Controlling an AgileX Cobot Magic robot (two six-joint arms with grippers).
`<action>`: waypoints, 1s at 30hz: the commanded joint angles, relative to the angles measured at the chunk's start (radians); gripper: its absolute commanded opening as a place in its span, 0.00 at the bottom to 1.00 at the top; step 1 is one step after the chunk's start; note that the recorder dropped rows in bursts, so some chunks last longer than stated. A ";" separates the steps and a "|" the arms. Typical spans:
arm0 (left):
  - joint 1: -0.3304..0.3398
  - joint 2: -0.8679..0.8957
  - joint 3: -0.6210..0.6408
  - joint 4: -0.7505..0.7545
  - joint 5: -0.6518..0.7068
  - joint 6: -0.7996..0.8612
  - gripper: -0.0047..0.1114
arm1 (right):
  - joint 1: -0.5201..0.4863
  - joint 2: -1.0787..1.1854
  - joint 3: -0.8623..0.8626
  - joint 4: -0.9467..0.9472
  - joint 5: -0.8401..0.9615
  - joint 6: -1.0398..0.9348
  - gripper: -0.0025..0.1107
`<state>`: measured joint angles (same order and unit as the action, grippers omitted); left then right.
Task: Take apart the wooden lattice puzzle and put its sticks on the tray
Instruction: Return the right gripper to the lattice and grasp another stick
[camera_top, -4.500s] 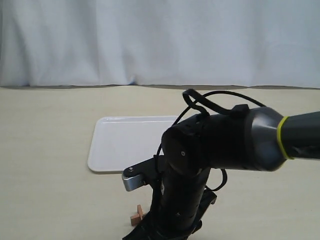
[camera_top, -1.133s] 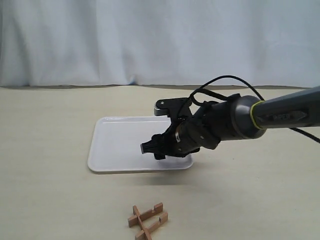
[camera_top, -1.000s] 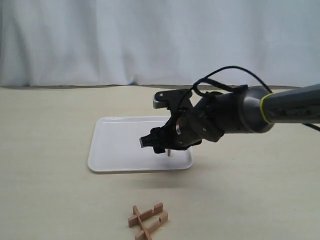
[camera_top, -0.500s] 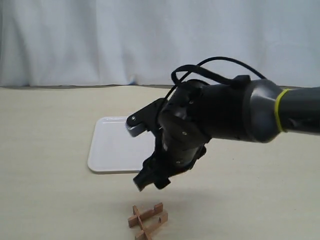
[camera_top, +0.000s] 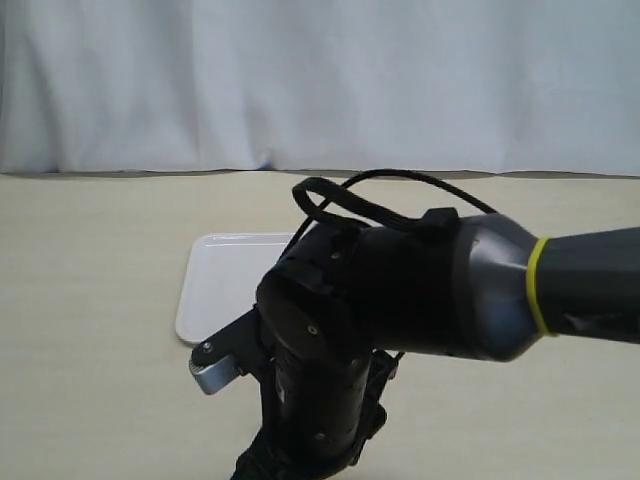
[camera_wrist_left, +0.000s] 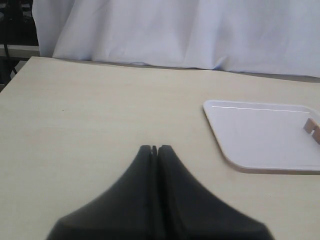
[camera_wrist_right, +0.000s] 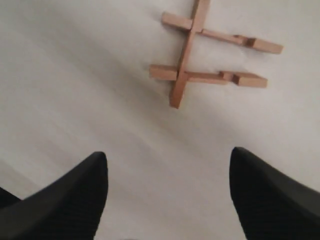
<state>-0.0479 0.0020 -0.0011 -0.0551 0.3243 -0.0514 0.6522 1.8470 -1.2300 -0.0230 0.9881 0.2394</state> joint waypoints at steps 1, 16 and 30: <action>0.000 -0.002 0.001 0.002 -0.005 0.001 0.04 | 0.001 -0.009 0.052 0.046 -0.051 -0.023 0.60; 0.000 -0.002 0.001 0.002 -0.008 0.001 0.04 | 0.001 -0.007 0.206 0.071 -0.342 -0.003 0.60; 0.000 -0.002 0.001 0.002 -0.008 0.001 0.04 | -0.001 0.082 0.207 0.009 -0.446 0.079 0.42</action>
<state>-0.0479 0.0020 -0.0011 -0.0551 0.3243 -0.0514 0.6522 1.9213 -1.0257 0.0081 0.5679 0.3054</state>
